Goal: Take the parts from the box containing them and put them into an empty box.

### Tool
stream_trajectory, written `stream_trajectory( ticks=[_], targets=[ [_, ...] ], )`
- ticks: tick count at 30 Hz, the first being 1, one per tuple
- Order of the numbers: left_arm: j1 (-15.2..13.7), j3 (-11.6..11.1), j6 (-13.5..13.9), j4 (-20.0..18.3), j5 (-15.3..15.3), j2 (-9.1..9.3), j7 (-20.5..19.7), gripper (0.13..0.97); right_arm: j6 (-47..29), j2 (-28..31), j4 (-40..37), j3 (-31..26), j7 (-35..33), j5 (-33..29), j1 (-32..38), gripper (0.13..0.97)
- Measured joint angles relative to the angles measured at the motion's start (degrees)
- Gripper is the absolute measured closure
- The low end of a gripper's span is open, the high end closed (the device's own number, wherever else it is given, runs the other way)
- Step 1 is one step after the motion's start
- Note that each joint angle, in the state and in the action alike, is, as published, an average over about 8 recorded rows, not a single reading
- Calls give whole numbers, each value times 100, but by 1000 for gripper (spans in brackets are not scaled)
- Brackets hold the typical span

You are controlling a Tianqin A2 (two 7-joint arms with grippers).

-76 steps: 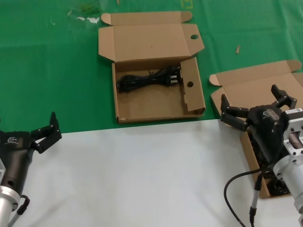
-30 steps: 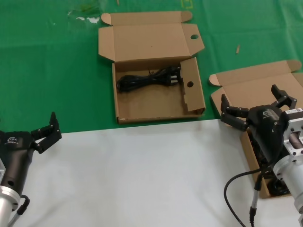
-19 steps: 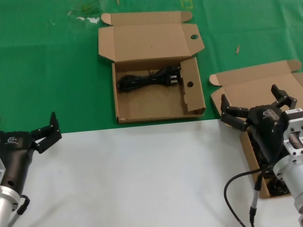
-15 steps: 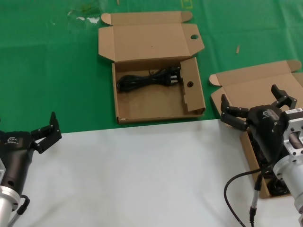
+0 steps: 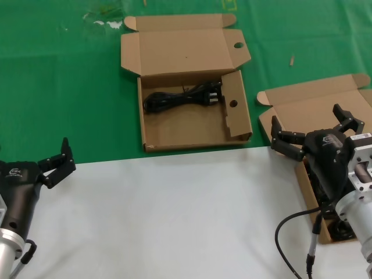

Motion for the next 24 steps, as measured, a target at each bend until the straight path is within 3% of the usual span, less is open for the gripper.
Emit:
stream_trajectory(
  ticks=[24],
  targets=[
    [0, 0, 0, 0, 0, 0, -1, 132, 0, 0, 0, 0, 0, 0, 0, 129]
  ],
)
